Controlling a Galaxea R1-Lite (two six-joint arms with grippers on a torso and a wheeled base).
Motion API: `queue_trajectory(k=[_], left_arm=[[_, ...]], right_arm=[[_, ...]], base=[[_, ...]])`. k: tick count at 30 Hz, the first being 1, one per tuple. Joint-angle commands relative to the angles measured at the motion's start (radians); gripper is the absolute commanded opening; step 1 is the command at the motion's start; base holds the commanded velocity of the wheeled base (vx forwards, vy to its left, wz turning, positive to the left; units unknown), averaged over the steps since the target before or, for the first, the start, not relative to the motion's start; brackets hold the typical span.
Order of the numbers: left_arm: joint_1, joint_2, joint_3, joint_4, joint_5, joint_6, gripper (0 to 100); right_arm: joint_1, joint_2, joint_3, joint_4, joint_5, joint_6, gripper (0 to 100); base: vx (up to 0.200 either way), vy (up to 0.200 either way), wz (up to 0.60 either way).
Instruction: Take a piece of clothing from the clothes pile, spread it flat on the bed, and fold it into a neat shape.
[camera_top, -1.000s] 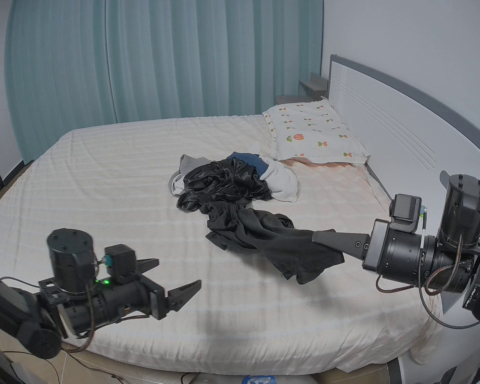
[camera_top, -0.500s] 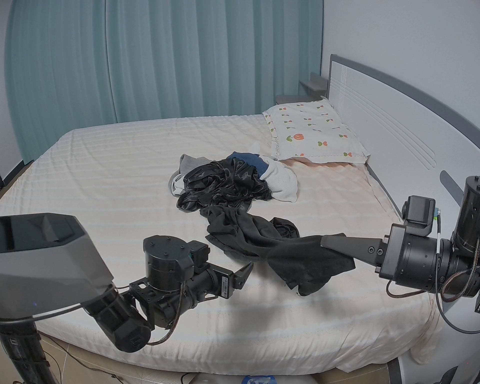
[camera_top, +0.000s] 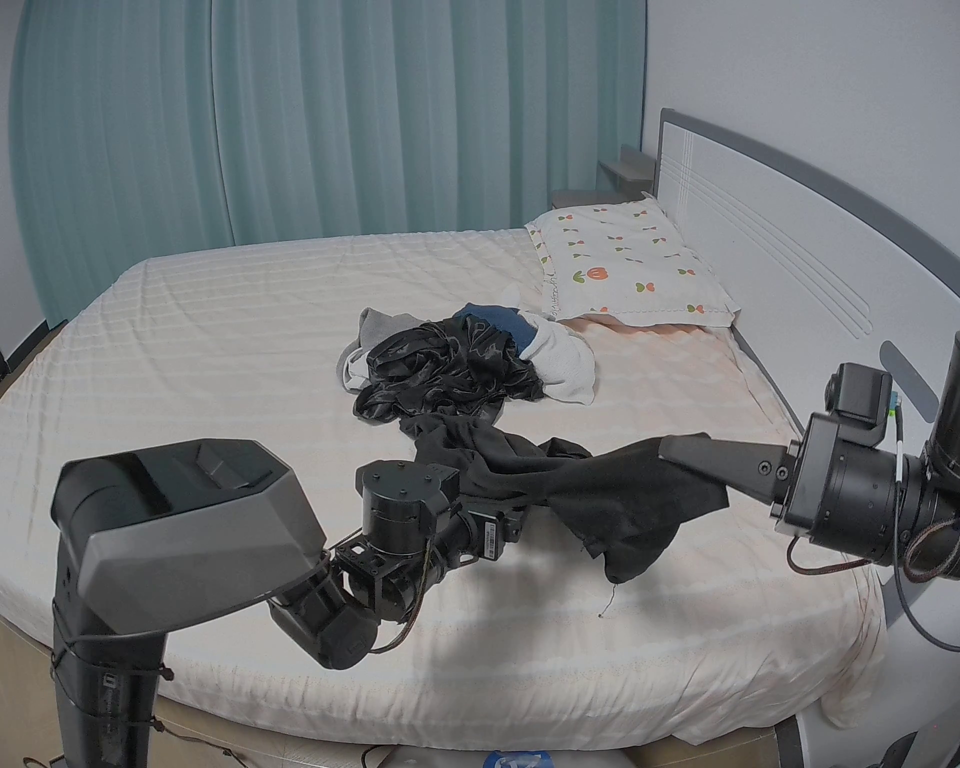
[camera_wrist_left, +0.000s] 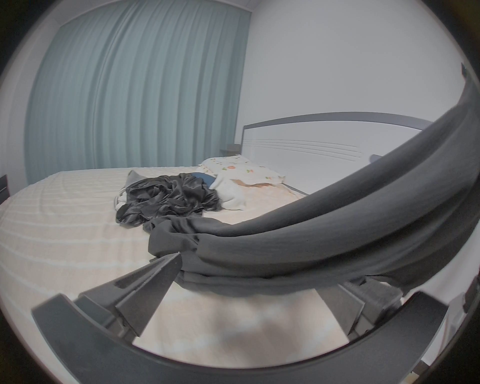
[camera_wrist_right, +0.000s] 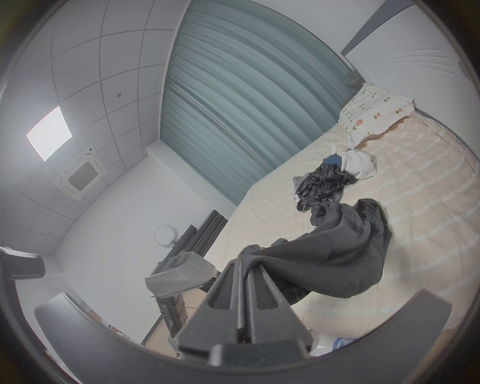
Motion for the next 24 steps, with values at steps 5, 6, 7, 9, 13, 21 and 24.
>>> queue_trajectory(k=[5,6,7,9,13,21,24], left_arm=[[0.061,0.141,-0.171,-0.006,0.121,-0.071,100],[0.072,0.15,-0.177,-0.006,0.126,-0.071,100],[0.084,0.159,-0.18,-0.006,0.127,-0.073,100],[0.106,0.173,-0.182,-0.005,0.126,-0.076,100],[0.124,0.199,-0.189,-0.002,0.121,-0.094,100],[0.181,0.303,-0.274,-0.002,0.121,-0.119,100],[0.196,0.303,-0.277,-0.002,0.121,-0.12,0]], right_arm=[[-0.09,-0.029,-0.074,-0.001,0.013,-0.001,0],[-0.101,-0.029,-0.084,0.001,0.014,-0.001,0],[-0.108,-0.029,-0.088,0.001,0.016,-0.001,0],[-0.118,-0.027,-0.097,0.001,0.016,-0.001,0],[-0.121,-0.024,-0.104,-0.002,0.016,-0.001,0],[-0.223,0.008,-0.11,-0.005,0.071,0.003,0],[-0.245,0.025,-0.11,-0.001,0.095,0.008,0]], base=[[0.0,0.0,0.0],[0.0,0.0,0.0],[0.0,0.0,0.0],[0.0,0.0,0.0],[0.0,0.0,0.0],[0.0,0.0,0.0],[0.0,0.0,0.0]])
